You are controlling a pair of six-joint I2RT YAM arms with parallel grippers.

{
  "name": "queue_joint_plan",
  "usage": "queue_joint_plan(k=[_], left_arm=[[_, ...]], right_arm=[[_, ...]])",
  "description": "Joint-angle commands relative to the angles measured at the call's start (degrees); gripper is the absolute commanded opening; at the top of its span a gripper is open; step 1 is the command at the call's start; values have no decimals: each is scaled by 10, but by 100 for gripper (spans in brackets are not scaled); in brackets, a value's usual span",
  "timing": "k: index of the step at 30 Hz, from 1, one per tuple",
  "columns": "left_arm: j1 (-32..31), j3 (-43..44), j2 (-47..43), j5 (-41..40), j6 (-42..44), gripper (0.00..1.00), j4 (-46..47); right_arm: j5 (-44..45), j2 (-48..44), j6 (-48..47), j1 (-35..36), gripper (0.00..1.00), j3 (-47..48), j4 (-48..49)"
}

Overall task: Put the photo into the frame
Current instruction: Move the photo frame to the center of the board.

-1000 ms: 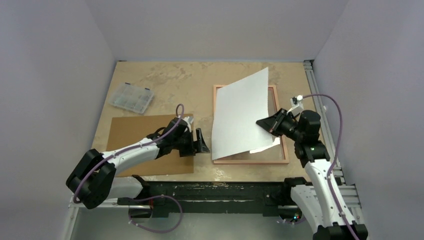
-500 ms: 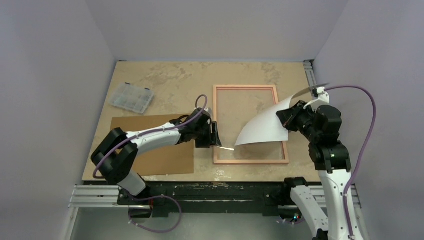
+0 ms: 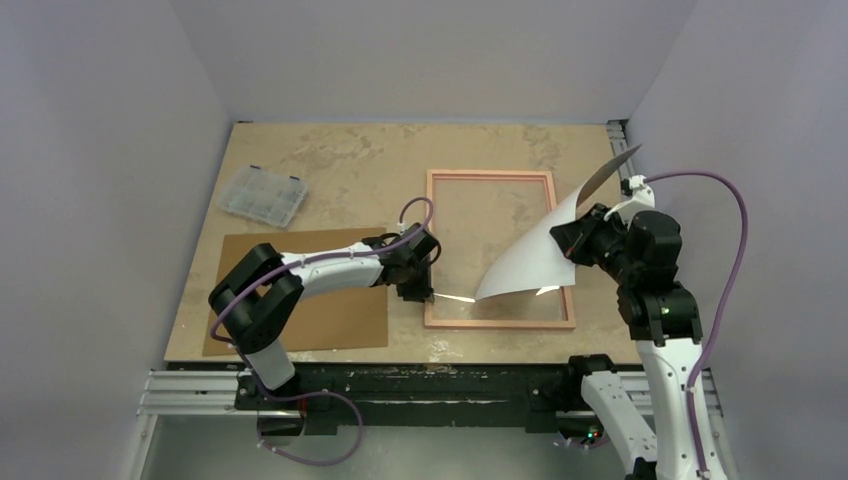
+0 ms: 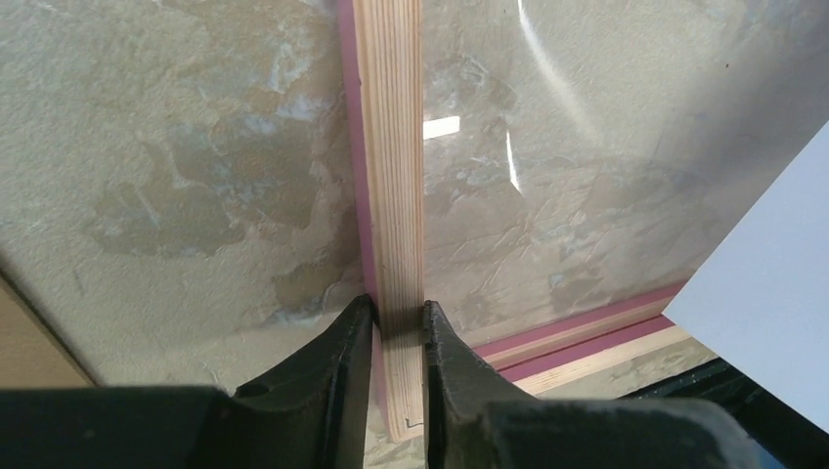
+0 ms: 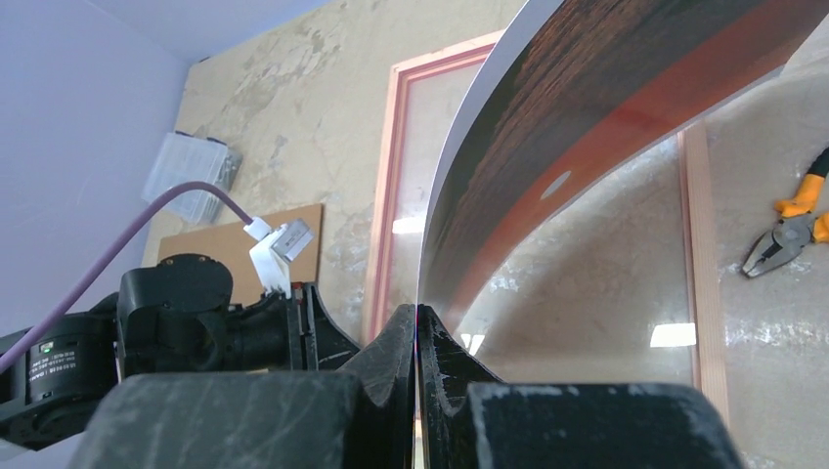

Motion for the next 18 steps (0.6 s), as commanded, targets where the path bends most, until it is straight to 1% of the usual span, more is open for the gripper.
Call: queue_joint_plan(k=[1,5,6,10,13,18], left_arm=[[1,-5,-19,-45,-7,14,-36],[1,-24,-42,-38,-8,2,-27],[1,-28,-47,-33,-5,1,-22],[0,-41,-55,-20,-3,0,-17],[-5,-56,-59,11,-10,0,-1],[-21,-79,-77,9,-39,0,4]], right_arm=[[-36,5,-8,-2,0,-4,34],[-57,11,-4,-2,0,-4,45],[-61,13,-4,-2,0,-4,48],[-71,17,-3,-2,0,1,52],[-79,15,-3,-2,0,0,58],[-111,18,-3,-2,0,-10,81]])
